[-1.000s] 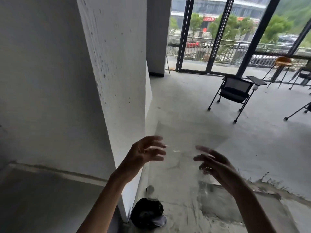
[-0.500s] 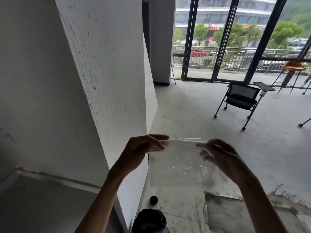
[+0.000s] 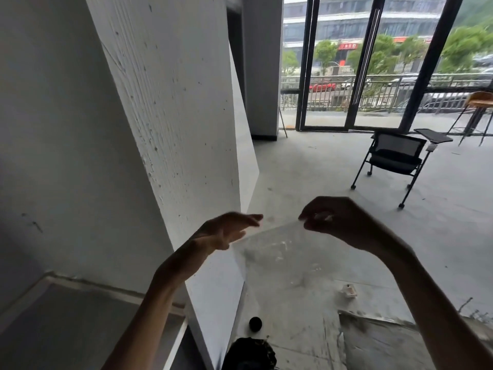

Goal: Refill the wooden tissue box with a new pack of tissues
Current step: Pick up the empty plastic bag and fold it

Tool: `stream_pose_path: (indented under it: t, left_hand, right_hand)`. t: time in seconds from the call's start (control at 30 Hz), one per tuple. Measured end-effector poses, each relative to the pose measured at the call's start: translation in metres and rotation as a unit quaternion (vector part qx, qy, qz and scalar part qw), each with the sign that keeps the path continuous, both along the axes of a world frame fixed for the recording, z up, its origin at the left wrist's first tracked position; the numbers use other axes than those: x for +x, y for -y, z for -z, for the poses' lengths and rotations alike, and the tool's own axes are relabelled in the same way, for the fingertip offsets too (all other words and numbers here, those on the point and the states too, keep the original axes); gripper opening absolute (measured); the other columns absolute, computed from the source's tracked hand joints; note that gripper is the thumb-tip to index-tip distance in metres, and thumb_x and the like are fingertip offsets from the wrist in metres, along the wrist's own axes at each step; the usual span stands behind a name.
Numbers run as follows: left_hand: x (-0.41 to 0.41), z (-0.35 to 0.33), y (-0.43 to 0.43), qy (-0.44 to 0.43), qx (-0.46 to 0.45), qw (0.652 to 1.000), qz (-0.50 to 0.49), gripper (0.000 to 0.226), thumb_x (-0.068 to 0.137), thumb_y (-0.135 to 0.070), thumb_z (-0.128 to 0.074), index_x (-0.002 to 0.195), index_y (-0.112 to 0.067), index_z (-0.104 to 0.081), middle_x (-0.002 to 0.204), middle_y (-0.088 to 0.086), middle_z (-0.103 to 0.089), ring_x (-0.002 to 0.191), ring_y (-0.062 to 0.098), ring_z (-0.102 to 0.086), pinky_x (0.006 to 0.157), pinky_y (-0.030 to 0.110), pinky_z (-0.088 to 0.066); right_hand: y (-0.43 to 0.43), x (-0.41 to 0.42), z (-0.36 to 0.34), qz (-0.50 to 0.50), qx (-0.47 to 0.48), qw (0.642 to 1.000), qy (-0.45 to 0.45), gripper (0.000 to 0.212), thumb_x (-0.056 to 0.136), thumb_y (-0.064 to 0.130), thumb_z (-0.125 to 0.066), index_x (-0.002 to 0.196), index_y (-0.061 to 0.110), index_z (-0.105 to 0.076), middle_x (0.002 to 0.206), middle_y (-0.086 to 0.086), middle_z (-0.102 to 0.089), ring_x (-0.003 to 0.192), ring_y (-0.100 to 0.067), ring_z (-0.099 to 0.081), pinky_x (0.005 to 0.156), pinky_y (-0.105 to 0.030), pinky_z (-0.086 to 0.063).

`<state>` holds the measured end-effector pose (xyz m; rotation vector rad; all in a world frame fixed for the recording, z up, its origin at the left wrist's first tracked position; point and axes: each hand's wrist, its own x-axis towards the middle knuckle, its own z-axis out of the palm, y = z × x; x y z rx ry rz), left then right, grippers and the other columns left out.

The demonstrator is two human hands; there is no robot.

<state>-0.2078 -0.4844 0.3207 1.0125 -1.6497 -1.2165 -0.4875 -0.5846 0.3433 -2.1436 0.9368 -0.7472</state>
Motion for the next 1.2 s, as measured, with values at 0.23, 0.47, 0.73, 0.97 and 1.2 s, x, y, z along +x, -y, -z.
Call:
stream_pose_path:
  t: [0.23,0.47,0.73,0.97,1.2]
  left_hand:
    - [-0.042,0.011,0.021,0.192,-0.034,0.972,-0.133,0.029,0.091,-0.028,-0.063,0.115,-0.012,-0.064,0.111,0.002,-0.072,0.095,0.010,-0.071,0.085,0.031,-0.059]
    - [-0.041,0.030,0.010,-0.185,0.051,0.952,-0.240,0.026,0.090,-0.014,-0.063,0.113,-0.004,-0.061,0.106,0.012,-0.074,0.093,0.032,-0.073,0.076,0.041,-0.061]
    - [-0.030,0.050,0.007,-0.227,0.158,0.950,-0.147,0.031,0.092,-0.013,-0.061,0.120,-0.001,-0.058,0.118,0.020,-0.068,0.107,0.040,-0.066,0.089,0.047,-0.056]
    - [-0.023,0.059,0.010,-0.172,0.182,0.955,-0.156,0.024,0.090,-0.011,-0.062,0.112,-0.005,-0.068,0.106,0.021,-0.071,0.079,0.026,-0.068,0.072,0.034,-0.057]
    - [-0.032,0.058,0.014,-0.229,0.094,0.956,-0.161,0.037,0.084,-0.003,-0.064,0.119,-0.011,-0.067,0.094,0.021,-0.072,0.066,0.019,-0.066,0.061,0.026,-0.056]
  right_hand:
    - [-0.004,0.063,-0.041,-0.061,-0.234,0.956,-0.168,0.031,0.086,0.030,-0.069,0.117,0.035,-0.063,0.112,0.009,-0.068,0.103,-0.006,-0.062,0.091,-0.037,-0.053]
    - [-0.030,0.061,0.036,0.166,-0.011,0.983,0.076,0.098,0.076,0.057,-0.068,0.151,0.044,-0.006,0.154,0.001,-0.032,0.130,-0.017,-0.044,0.103,-0.036,-0.042]
    - [-0.022,0.040,0.068,-0.007,0.338,0.918,0.206,0.034,0.087,0.016,-0.066,0.120,0.019,-0.065,0.095,-0.011,-0.073,0.073,-0.016,-0.062,0.067,-0.026,-0.052]
    - [-0.018,0.025,0.073,0.012,0.359,0.911,0.204,0.034,0.086,0.013,-0.067,0.120,0.018,-0.066,0.096,-0.011,-0.073,0.071,-0.016,-0.066,0.062,-0.023,-0.055]
    - [-0.018,0.020,0.071,0.005,0.376,0.873,0.310,0.034,0.085,0.004,-0.064,0.115,0.019,-0.065,0.103,-0.016,-0.074,0.065,-0.013,-0.065,0.054,-0.018,-0.051]
